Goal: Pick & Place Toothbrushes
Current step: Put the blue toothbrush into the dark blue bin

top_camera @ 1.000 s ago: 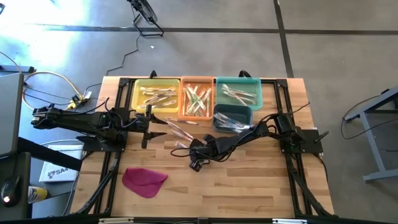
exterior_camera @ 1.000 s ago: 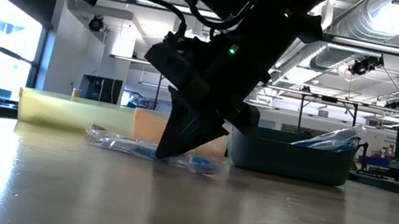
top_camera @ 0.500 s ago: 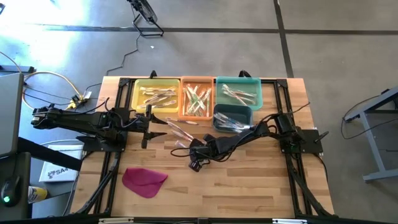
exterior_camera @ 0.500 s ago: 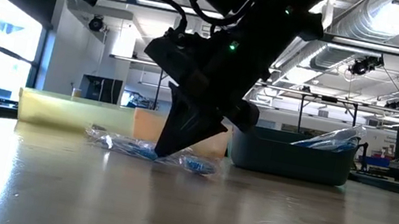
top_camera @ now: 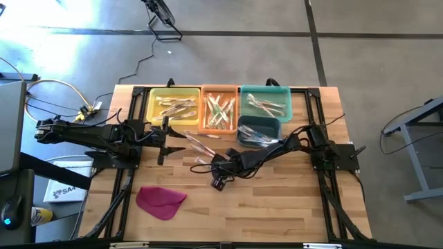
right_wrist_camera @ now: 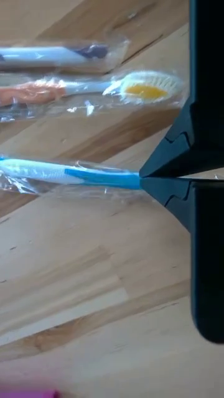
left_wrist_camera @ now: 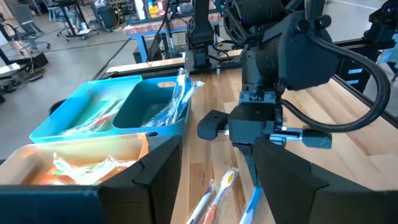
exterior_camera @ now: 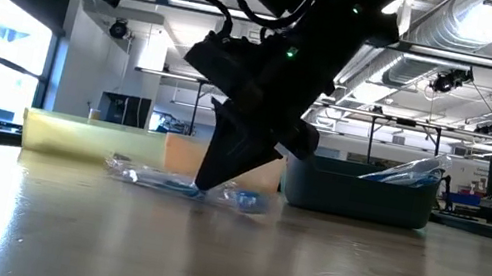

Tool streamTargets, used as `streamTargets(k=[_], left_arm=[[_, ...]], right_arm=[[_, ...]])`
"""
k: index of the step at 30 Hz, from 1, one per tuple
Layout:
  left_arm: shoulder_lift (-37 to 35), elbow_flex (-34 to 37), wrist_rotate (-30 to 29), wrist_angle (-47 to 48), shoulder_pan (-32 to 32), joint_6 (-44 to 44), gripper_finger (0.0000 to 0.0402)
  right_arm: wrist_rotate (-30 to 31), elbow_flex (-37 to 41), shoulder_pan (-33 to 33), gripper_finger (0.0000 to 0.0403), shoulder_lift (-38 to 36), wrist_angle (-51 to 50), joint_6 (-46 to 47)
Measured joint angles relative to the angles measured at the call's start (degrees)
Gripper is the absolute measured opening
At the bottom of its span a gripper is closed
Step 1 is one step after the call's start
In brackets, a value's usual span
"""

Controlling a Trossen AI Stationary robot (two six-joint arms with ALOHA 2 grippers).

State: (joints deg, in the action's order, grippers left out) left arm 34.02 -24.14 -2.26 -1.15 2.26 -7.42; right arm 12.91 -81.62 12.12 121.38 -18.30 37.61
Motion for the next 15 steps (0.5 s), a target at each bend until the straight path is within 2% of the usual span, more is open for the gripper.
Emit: streamTargets(k=[15], left_arm=[[0.00, -0.02, -0.31, 0.00, 0.00, 0.00, 0.0193]], right_arm=[[1.39, -0.07, -0.04, 0.0003, -1.66, -0.05, -2.62]])
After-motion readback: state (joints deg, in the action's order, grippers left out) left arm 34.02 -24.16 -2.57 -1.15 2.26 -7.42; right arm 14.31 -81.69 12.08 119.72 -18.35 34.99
